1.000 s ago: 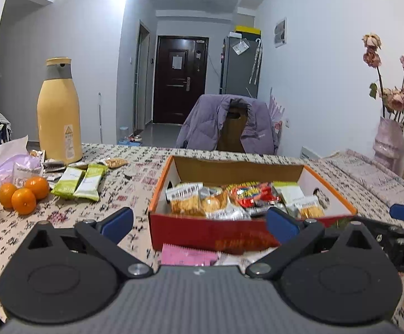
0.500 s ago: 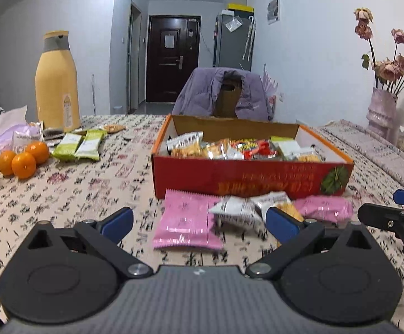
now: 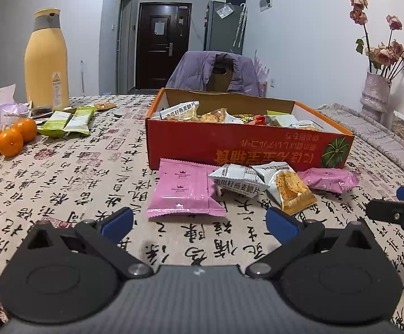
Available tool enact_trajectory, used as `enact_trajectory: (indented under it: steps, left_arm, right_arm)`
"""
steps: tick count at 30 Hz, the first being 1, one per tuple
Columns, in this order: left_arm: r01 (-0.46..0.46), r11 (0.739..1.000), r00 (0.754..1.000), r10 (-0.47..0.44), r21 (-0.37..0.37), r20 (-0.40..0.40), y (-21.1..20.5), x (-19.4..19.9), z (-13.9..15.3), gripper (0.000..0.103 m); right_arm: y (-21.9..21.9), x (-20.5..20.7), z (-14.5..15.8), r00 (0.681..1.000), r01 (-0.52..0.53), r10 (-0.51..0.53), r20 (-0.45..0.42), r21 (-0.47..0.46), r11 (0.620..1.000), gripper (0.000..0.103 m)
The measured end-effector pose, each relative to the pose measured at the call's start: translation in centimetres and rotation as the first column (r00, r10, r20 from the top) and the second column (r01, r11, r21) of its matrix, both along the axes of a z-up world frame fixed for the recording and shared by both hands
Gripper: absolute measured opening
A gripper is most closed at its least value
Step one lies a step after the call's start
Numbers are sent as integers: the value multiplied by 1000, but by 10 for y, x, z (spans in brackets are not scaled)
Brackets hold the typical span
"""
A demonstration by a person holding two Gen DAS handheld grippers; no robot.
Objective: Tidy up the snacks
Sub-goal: 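Grasp the pink packet with the right gripper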
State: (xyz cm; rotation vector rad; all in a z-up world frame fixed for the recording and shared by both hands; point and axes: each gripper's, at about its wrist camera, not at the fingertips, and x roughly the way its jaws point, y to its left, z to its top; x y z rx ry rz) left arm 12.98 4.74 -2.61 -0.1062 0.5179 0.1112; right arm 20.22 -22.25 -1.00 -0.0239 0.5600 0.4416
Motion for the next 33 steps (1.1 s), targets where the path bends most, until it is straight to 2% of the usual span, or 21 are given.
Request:
enact_trajectory:
  steps: [8, 15, 19, 22, 27, 29, 30, 32, 33]
  left_arm:
    - [-2, 999, 1000, 2, -48, 5, 8, 0, -2, 103]
    - [8, 999, 1000, -8, -38, -5, 6, 2, -2, 103]
    - [8, 999, 1000, -9, -45, -10, 7, 3, -3, 103]
    - [16, 999, 1000, -16, -42, -12, 6, 3, -3, 103]
    - [21, 999, 1000, -22, -39, -16, 5, 5, -4, 103]
    - [21, 999, 1000, -22, -47, -18, 6, 4, -4, 103]
    - [19, 999, 1000, -20, -51, -20, 6, 5, -5, 103]
    - [18, 998, 1000, -19, -57, -21, 7, 5, -5, 103]
    - [18, 998, 1000, -19, -58, -21, 7, 5, -5, 103]
  right_arm:
    - [19, 25, 12, 999, -38, 43, 34, -135, 990, 103]
    - [36, 66, 16, 996, -87, 88, -6, -209, 974, 103]
    - [46, 89, 5, 996, -84, 75, -48, -251, 964, 103]
    - [47, 102, -8, 994, -77, 56, -91, -243, 967, 102]
    - [46, 111, -23, 989, -94, 72, -129, -177, 980, 98]
    - [48, 112, -26, 986, -111, 89, -141, -155, 982, 89]
    - [47, 112, -26, 985, -117, 97, -141, -140, 983, 88]
    - [48, 112, -27, 984, -125, 107, -143, -124, 984, 78]
    - [48, 112, -26, 983, -130, 113, -143, -118, 984, 77]
